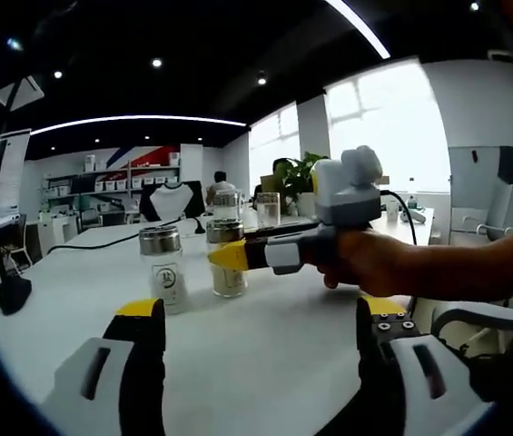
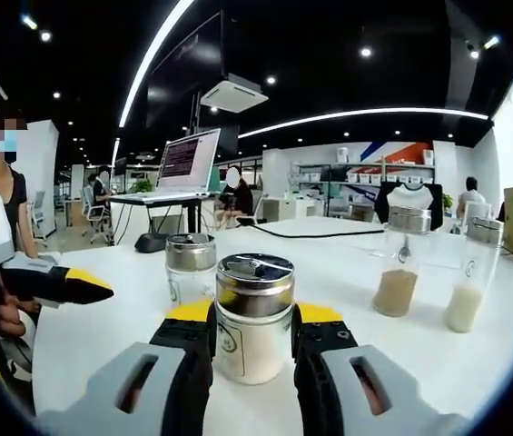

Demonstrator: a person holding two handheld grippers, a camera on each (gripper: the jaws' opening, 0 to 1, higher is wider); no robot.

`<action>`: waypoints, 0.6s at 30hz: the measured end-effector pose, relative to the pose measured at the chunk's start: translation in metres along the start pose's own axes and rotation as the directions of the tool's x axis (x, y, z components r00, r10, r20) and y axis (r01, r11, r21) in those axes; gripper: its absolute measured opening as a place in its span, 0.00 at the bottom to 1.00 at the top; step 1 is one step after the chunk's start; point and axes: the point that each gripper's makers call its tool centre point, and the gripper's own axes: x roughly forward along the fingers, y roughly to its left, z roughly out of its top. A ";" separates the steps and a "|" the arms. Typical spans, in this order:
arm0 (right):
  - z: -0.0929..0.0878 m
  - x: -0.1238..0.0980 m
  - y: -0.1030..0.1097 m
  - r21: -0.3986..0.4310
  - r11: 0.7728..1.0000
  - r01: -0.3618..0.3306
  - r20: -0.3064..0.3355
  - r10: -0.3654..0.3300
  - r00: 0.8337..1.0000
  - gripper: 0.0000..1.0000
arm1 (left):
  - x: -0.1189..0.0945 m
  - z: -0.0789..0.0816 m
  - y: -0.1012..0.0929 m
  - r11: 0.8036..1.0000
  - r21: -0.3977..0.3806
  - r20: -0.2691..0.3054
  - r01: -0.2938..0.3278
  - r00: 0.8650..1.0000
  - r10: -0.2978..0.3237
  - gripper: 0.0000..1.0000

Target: Rotate the seasoning bottle until the label or dispensing opening points toward the visible target arrow and the bottle remains upright within the marked orientation range

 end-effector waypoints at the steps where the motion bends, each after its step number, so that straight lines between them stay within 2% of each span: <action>1: 0.000 0.000 0.002 0.000 1.000 -0.002 -0.001 0.002 1.000 0.31 | 0.000 0.000 0.000 1.000 0.001 0.001 -0.001 1.000 0.001 0.91; 14: 0.000 0.000 0.002 -0.015 1.000 0.008 0.001 -0.008 1.000 0.31 | 0.000 0.001 -0.001 1.000 0.000 0.000 0.001 1.000 -0.001 0.92; 15: -0.002 0.001 0.002 -0.051 0.999 0.001 -0.015 -0.002 1.000 0.32 | 0.000 0.001 -0.001 1.000 -0.002 0.000 0.001 1.000 -0.001 0.92; 17: -0.015 0.000 0.003 -0.108 0.994 -0.009 -0.107 -0.002 0.994 0.34 | 0.000 0.001 -0.001 1.000 -0.001 -0.001 0.001 1.000 -0.001 0.92; 18: -0.016 0.001 0.002 -0.145 0.989 -0.003 -0.106 -0.012 0.994 0.38 | 0.001 0.000 0.000 1.000 -0.003 -0.003 0.000 1.000 0.000 0.92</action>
